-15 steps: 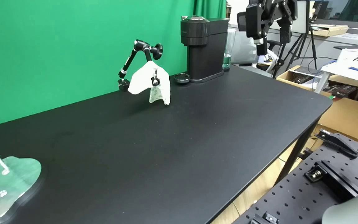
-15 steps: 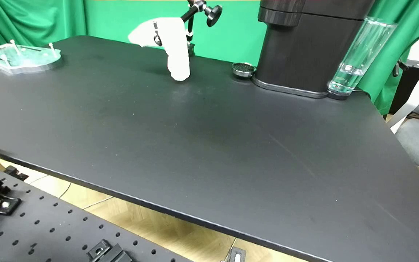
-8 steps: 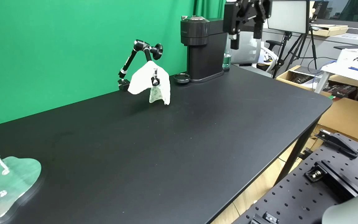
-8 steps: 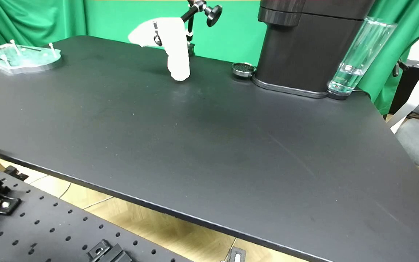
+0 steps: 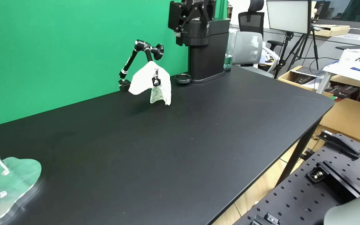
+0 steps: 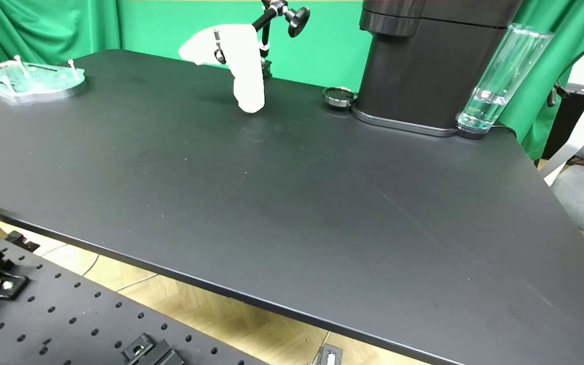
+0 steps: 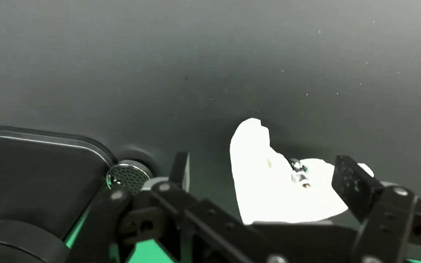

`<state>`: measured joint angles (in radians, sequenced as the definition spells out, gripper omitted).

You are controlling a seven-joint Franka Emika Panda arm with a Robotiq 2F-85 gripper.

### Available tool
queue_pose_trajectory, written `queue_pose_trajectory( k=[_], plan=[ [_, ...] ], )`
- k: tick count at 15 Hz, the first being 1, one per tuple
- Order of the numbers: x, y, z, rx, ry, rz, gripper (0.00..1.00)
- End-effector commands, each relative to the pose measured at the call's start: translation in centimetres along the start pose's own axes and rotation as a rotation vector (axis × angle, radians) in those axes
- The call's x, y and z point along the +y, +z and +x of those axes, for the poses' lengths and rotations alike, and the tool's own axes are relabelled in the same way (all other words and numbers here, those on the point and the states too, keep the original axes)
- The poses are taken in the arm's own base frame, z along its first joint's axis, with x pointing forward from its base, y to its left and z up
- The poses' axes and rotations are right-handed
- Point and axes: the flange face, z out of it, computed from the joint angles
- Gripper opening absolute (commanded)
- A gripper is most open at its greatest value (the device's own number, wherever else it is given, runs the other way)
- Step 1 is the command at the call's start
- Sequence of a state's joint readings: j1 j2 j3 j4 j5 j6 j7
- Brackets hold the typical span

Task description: Pick up the white cloth and put it on the table top

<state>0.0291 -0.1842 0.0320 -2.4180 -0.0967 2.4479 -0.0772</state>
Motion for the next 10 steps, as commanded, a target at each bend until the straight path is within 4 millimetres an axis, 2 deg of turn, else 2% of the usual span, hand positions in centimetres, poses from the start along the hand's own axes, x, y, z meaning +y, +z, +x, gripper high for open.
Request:
queue_pose_trajectory(
  k=[1,2,3,5,10],
  plan=[
    [-0.6,2.3,5.8,-0.015,-0.023,0.028,1.0],
    [-0.3,2.9,6.6,-0.035,-0.017,0.026,1.0],
    [-1.0,1.9,3.9,-0.008,-0.021,0.02,1.0],
    [-0.8,3.2,5.6,-0.026,-0.02,0.025,1.0],
    [-1.0,4.9,6.9,-0.007,0.019,0.027,1.0]
  ],
)
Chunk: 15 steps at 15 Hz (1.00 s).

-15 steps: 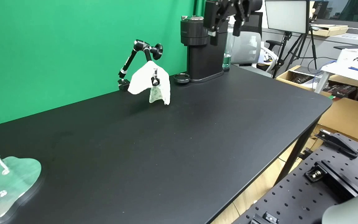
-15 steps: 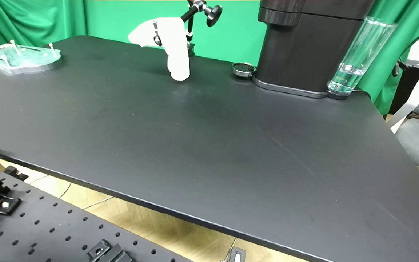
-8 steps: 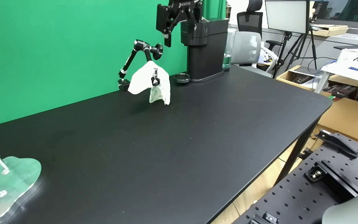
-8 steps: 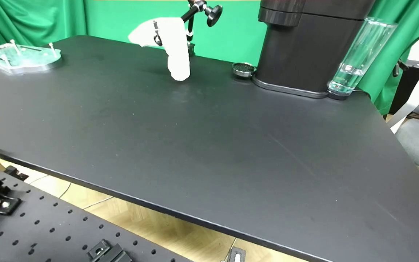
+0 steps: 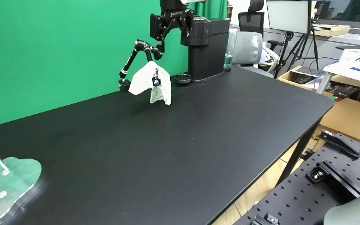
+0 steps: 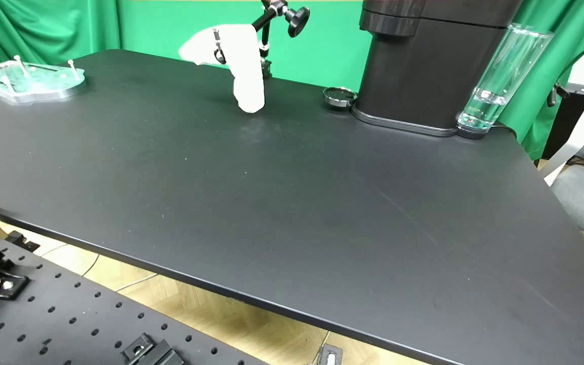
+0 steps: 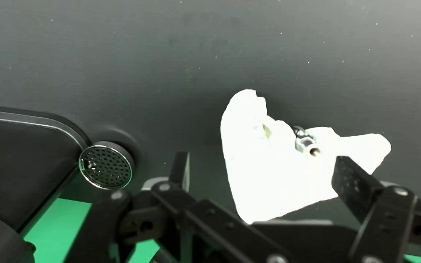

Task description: Pick up the white cloth and put it on the table top

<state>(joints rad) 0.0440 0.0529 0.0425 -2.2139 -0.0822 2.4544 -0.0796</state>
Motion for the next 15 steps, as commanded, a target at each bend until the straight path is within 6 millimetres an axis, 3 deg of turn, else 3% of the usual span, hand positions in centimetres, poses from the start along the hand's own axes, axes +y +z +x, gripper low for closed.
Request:
queue_pose_trajectory(
  k=[1,13,14,15],
  plan=[
    [-0.5,1.0,1.0,0.022,0.045,0.012,1.0],
    [-1.8,5.9,4.4,0.069,0.032,0.014,1.0],
    [-1.9,6.2,4.6,0.067,0.036,0.024,0.75],
    [-1.9,6.4,4.8,0.07,0.039,0.022,0.75]
  ],
)
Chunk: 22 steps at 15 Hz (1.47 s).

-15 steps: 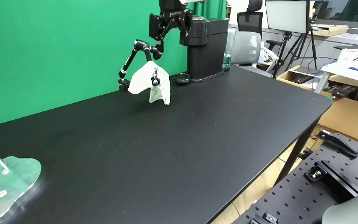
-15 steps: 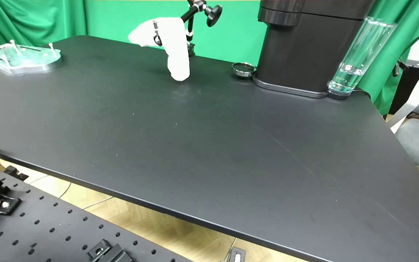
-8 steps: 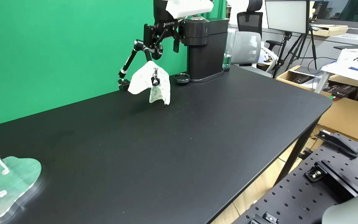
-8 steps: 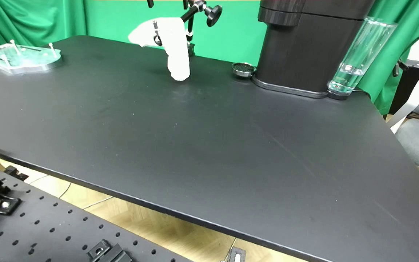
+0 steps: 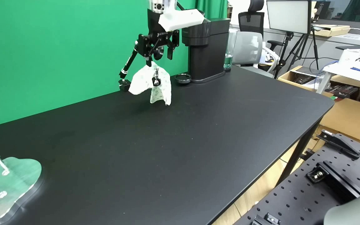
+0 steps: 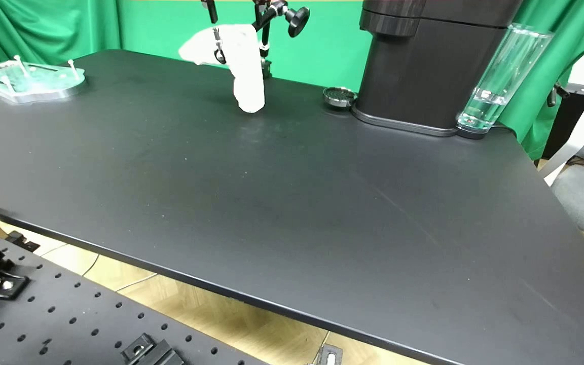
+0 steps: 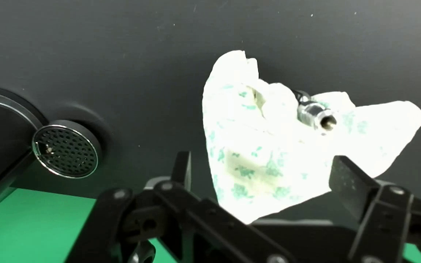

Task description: Pick up the white cloth and put it on the table top

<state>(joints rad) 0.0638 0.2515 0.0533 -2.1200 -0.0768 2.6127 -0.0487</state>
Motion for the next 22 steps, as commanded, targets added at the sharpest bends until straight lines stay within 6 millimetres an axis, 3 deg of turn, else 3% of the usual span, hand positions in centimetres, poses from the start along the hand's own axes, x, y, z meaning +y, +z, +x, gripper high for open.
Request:
queue_pose_trajectory(
  k=[1,9,11,16,22],
  plan=[
    [-0.2,0.6,1.6,0.011,0.037,0.002,0.67],
    [-0.3,1.1,2.1,0.004,0.048,0.008,0.1],
    [-0.1,0.8,2.0,0.003,0.056,0.015,0.0],
    [1.1,-0.9,0.6,-0.01,0.102,0.006,0.0],
    [5.7,-3.7,-3.0,0.008,0.245,-0.053,0.0]
  ],
)
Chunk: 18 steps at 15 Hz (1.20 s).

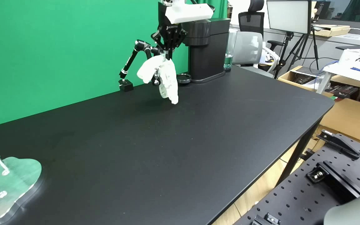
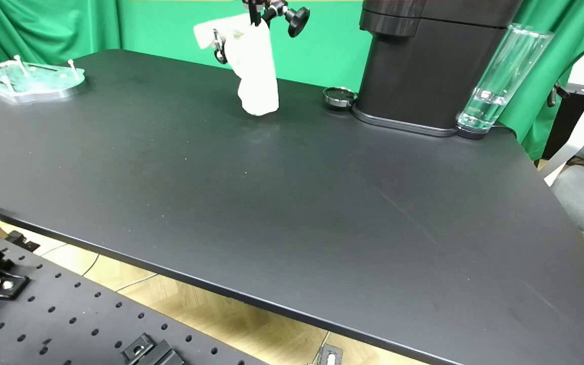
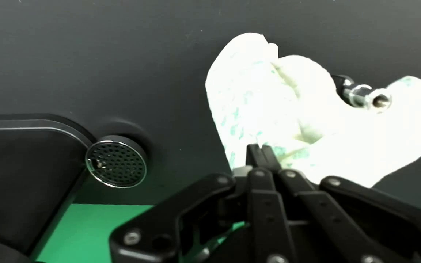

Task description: Pick up the white cloth and put it on the table top

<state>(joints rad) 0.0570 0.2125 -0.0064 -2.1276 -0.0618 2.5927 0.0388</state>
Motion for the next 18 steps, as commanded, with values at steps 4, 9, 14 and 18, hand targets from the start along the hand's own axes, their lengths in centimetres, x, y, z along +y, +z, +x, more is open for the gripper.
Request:
queue_pose_trajectory(
  k=[4,9,14,18],
  plan=[
    [5.5,-2.1,-4.3,-0.021,0.156,-0.056,0.0],
    [7.0,-0.5,-6.0,-0.071,0.177,-0.059,0.0],
    [6.6,0.1,-6.2,-0.085,0.16,-0.054,0.18],
    [6.0,0.2,-6.1,-0.089,0.14,-0.051,0.47]
  ],
)
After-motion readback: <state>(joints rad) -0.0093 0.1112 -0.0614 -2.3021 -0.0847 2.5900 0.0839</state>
